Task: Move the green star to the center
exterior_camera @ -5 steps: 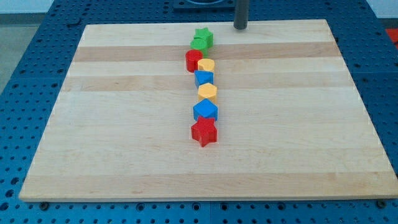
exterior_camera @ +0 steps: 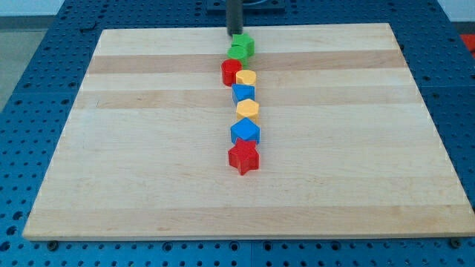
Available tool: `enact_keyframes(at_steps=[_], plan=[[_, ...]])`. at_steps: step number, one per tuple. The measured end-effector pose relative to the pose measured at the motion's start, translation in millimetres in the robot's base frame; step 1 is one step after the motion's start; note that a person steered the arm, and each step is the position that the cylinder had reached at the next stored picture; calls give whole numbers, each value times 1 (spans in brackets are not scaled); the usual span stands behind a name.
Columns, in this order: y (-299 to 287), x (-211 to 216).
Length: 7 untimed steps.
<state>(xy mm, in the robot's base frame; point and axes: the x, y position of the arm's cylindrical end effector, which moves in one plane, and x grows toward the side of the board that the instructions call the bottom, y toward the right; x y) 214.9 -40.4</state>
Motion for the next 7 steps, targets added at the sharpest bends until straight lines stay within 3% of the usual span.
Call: enact_keyframes(at_steps=[2,5,7], plan=[[7,33],[168,36],[179,23]])
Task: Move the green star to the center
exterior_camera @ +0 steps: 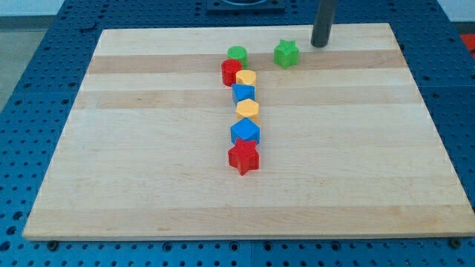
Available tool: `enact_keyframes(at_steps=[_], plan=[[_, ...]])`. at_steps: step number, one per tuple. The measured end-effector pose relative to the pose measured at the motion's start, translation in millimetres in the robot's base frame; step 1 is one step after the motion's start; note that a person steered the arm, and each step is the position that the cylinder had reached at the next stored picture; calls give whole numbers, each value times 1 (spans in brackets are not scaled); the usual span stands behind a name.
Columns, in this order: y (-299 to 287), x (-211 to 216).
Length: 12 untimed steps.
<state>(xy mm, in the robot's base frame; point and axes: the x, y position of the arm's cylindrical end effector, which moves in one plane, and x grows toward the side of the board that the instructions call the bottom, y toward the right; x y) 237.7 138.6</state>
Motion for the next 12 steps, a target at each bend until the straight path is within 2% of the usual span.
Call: enact_keyframes(at_steps=[2,5,6,8,10,12], plan=[[-45,-20],[-43,61],[-39,71],[-63,50],[-95,92],[-58,141]])
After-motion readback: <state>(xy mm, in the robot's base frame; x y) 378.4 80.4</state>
